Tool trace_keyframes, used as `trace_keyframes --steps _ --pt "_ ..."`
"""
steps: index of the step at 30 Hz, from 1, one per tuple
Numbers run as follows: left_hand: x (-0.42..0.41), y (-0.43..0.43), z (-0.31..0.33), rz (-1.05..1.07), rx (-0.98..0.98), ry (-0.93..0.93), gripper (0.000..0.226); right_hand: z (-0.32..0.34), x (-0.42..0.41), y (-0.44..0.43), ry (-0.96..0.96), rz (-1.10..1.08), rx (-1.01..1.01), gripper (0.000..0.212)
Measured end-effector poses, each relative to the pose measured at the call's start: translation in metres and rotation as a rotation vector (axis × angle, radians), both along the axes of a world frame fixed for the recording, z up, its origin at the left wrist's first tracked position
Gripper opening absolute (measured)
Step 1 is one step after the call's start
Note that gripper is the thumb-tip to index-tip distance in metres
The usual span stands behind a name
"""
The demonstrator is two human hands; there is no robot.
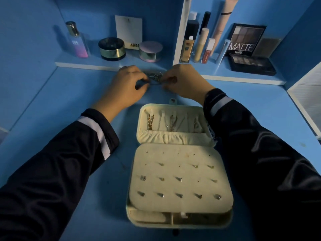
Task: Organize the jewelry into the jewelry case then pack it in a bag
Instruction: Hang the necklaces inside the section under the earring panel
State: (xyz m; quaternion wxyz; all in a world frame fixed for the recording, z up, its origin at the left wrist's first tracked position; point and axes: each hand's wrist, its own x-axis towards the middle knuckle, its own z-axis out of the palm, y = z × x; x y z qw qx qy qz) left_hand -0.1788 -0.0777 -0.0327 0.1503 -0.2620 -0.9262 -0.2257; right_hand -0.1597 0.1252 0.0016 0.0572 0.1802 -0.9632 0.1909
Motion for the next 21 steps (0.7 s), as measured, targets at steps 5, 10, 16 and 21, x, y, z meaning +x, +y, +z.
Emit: trace_keyframes --steps 5,10,16,21 --pt "-0.002 0.002 -0.002 0.002 0.013 0.003 0.025 -0.007 -0.012 -0.005 0.021 0.050 0.028 0.021" --pt "0.000 0.004 0.002 -0.026 -0.010 0.018 0.016 -0.008 -0.011 -0.006 0.005 0.066 -0.037 0.017" --pt "0.003 0.008 0.001 -0.074 -0.120 0.073 0.011 -0.008 -0.006 -0.002 -0.030 0.040 -0.048 0.014" --pt "0.007 0.007 0.001 -0.088 -0.030 0.071 0.007 -0.005 0.001 0.001 -0.078 0.036 -0.075 0.020"
